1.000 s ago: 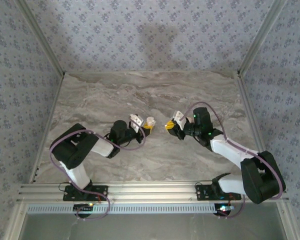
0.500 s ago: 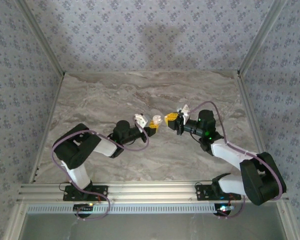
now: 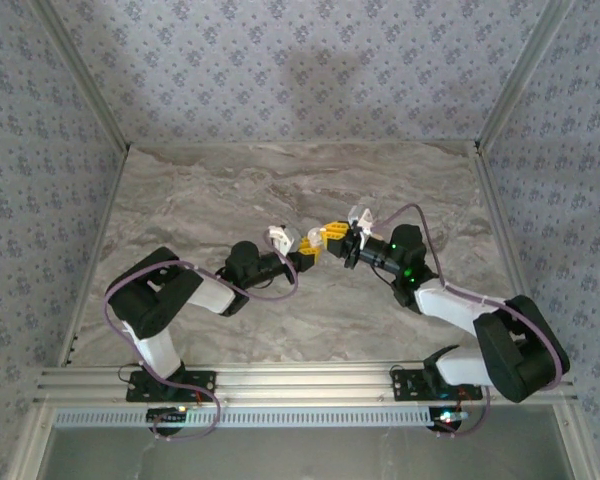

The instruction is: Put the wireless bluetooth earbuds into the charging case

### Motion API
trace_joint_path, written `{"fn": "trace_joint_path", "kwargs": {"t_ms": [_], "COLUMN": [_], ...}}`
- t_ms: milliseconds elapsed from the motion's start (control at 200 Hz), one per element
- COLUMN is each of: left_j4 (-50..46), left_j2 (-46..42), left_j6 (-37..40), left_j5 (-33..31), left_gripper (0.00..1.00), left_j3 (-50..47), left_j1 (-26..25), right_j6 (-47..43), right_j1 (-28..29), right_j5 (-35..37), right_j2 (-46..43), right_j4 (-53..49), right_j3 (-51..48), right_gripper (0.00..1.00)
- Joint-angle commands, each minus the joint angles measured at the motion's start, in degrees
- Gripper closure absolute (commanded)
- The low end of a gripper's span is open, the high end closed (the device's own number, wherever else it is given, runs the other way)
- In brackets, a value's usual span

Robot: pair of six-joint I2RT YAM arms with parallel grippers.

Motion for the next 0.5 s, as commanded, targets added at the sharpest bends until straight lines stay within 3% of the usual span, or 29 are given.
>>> {"fn": "trace_joint_path", "kwargs": {"t_ms": [0,495], "left_j4": [4.77,6.08], "left_j2": [-0.09,-1.49], "left_j6": [-2.15,-3.83], "left_j5": [1.39,1.33], "left_gripper": [0.85,0.84], "left_j3": [1.64,1.96], "left_j1": [-0.50,-0.54], "right_j6": [1.53,1.19], "right_j1": [0.47,0.98], "right_j5": [0.27,-0.56], "right_j2": [1.74,4.07], "right_j4": [5.27,6.35], "right_j3": [0.26,-0.22], "right_gripper": [0.83,0.83]}}
